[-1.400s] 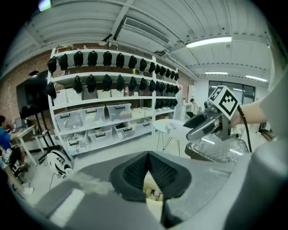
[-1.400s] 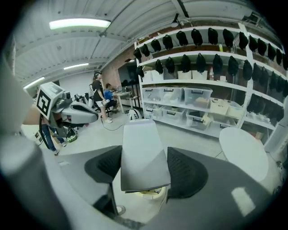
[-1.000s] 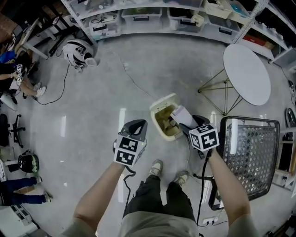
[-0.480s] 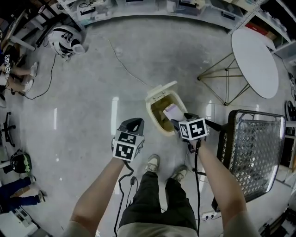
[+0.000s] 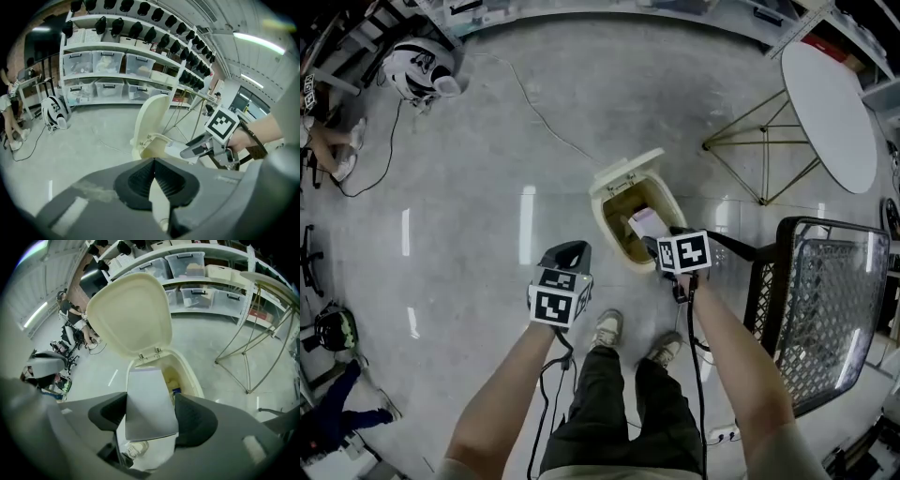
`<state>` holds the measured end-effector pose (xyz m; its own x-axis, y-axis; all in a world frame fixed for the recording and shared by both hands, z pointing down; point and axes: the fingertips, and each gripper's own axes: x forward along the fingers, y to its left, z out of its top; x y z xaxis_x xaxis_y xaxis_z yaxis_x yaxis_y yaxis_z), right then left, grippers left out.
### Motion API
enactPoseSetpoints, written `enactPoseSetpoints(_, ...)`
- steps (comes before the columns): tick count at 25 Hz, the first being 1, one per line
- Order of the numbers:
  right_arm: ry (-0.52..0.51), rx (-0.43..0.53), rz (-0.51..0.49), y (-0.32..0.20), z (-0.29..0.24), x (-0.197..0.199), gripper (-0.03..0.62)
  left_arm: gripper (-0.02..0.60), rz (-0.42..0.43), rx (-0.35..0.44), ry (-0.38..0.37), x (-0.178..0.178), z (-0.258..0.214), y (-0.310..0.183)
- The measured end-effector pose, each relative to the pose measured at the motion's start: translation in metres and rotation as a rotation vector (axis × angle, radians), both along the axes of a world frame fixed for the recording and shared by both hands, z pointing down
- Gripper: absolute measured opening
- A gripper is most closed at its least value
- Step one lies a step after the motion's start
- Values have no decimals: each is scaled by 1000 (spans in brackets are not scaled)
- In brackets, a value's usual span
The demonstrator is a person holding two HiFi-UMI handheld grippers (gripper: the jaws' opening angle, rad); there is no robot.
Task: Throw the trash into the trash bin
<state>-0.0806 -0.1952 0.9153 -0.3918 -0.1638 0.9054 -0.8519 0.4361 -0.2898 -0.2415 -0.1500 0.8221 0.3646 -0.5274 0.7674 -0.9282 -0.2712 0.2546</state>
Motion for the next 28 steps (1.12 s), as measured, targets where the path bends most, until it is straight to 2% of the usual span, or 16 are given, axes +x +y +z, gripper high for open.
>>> enactPoseSetpoints(8,-42,31,5,-5,-7,8,338,3,14,8,-21,3,-2,-2)
enactPoseSetpoints(13,-43,87,-30,-11,-38,14,300,3,26,37,-37,8,-24,-6)
enactPoseSetpoints(15,-51,128,-38,-18,-60,17,261,2,34,58,-48,10,-40,-10)
enactPoseSetpoints(18,-93,177,-19,-24,-98,21,235,3,34,102,-55,13,-71,-16)
enactPoseSetpoints(28,-215,368,-4,-16,-259,53,183,2,75,280,-75,40,-204,-25)
